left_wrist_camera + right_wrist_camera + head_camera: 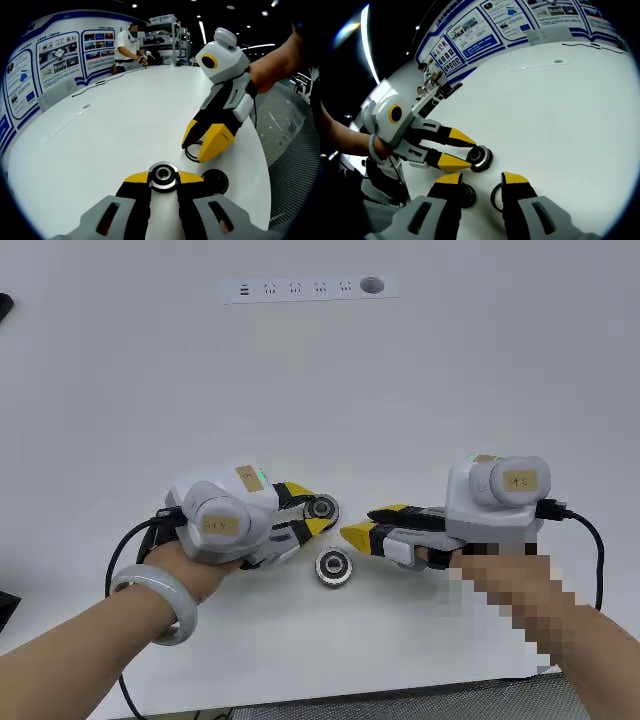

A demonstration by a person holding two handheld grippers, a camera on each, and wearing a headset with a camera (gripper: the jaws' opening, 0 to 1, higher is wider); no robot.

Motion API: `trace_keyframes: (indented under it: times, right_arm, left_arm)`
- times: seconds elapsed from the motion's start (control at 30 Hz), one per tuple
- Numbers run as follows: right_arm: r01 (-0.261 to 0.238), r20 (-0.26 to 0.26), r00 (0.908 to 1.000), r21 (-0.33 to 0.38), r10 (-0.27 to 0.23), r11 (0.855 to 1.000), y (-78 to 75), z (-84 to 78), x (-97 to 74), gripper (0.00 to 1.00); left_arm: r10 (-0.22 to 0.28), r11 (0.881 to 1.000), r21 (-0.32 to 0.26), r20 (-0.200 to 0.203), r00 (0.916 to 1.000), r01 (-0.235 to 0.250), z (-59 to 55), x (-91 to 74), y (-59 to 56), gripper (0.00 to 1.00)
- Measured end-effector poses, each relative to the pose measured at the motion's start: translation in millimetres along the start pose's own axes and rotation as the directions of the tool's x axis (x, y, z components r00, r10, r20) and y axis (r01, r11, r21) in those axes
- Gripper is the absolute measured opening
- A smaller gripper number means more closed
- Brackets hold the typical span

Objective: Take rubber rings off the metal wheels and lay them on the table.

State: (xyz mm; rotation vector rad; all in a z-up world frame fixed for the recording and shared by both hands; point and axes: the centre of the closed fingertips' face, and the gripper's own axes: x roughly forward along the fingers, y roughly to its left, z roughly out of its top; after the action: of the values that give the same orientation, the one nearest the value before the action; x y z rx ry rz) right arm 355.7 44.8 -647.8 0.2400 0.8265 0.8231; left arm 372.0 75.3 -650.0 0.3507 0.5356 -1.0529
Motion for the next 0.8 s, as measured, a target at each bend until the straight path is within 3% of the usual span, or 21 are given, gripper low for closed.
trace_keyframes:
  times: [0.33, 0.57, 0.8]
  right_arm:
    - [-0.017, 0.014, 0.9998, 0.037, 0.016, 0.999, -0.2, 3.1, 5.0, 0.32]
    - [-0.058, 0.085, 0.9955, 0.197, 0.042, 0.979, 0.3, 15.7, 14.7, 0.30]
    - [-0.069, 0.078, 0.9955, 0.220, 0.053, 0.973, 0.0, 18.7, 25.0, 0.30]
  left_arm:
    - [-0.019, 1.000, 0.003, -0.001, 0.9998, 0.019, 1.1, 3.5, -1.3, 0.17]
    - [-0.021, 1.000, -0.005, 0.003, 0.9998, 0.021, 0.7, 2.8, 0.6, 0.14]
    - [-0.023, 1.000, 0.000, 0.014, 0.9996, 0.023, 0.9, 1.8, 0.8, 0.14]
